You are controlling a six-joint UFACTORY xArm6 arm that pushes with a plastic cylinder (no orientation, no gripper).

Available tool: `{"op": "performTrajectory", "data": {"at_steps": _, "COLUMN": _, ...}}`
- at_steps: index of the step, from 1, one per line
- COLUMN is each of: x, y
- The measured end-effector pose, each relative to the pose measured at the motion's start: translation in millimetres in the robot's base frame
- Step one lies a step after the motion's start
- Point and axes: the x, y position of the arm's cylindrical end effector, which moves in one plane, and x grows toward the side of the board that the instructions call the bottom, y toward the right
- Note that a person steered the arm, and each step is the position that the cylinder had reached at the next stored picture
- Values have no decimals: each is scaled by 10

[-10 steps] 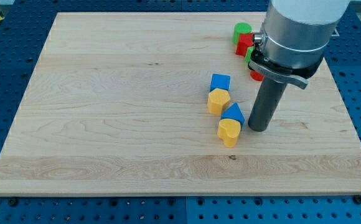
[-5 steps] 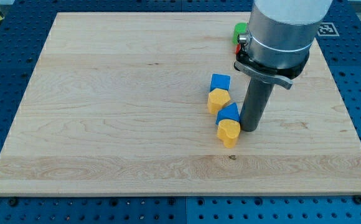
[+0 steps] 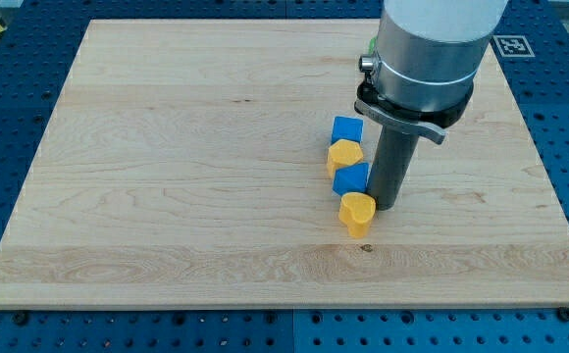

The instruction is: Move the blue triangle between the yellow hexagon and yellow heart

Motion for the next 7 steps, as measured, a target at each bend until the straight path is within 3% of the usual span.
{"op": "performTrajectory", "data": {"at_steps": 4, "x": -93, "y": 3}}
{"op": "performTrajectory", "data": {"at_steps": 7, "x": 118, "y": 160}}
